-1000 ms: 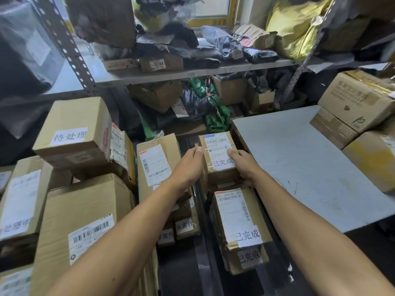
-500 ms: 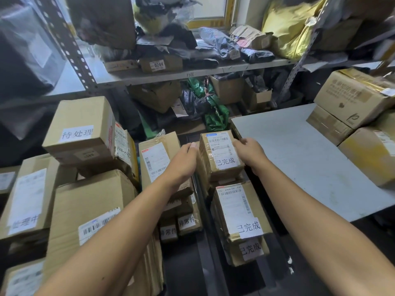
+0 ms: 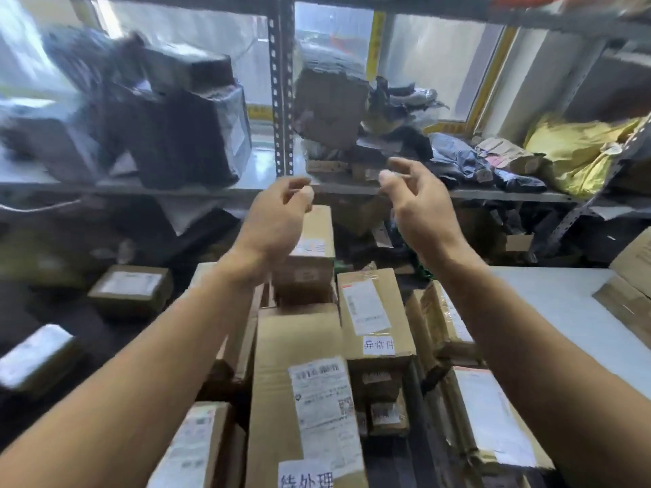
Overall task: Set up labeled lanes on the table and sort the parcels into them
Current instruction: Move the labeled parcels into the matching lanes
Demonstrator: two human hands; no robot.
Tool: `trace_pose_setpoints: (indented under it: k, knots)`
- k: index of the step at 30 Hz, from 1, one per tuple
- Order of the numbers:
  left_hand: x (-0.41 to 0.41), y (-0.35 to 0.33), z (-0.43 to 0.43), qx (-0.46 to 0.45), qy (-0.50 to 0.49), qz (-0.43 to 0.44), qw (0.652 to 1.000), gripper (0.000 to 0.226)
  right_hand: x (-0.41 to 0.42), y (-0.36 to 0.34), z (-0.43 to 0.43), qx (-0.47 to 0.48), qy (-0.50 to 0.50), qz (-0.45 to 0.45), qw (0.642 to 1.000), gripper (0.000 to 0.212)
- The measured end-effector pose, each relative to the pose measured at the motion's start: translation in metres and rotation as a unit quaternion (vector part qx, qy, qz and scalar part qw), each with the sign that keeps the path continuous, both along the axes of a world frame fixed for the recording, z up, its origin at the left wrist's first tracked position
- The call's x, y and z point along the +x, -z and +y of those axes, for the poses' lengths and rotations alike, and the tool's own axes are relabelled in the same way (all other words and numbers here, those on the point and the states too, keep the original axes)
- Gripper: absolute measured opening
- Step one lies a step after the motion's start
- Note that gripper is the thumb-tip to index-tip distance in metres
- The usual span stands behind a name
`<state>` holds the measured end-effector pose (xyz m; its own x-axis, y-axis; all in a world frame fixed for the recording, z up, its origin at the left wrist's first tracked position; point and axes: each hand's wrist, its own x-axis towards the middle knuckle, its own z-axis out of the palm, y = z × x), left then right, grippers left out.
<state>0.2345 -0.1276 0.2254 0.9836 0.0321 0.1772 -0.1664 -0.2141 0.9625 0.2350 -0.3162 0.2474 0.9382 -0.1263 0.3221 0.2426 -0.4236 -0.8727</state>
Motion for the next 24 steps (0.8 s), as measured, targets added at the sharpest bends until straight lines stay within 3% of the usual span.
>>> trace_pose_setpoints:
  k: [6,12,18,24]
  knots:
    - [-0.025,-0.019,0.159,0.008,-0.109,-0.054,0.993,0.023,0.005,-0.027,0.157,0.010,-0.124,-0.029,0.992,0.038]
    - [-0.059,0.019,0.329,0.035,-0.234,-0.017,0.971,0.023,0.014,0.009,0.328,-0.041,-0.229,0.011,0.973,0.042]
    - [-0.081,0.106,0.452,0.033,-0.284,0.103,0.953,0.034,0.032,0.115,0.449,-0.105,-0.268,0.149,0.946,0.037]
    - [-0.081,0.213,0.506,0.013,-0.278,0.211,0.937,0.053,0.047,0.240,0.501,-0.095,-0.218,0.384,0.892,0.063]
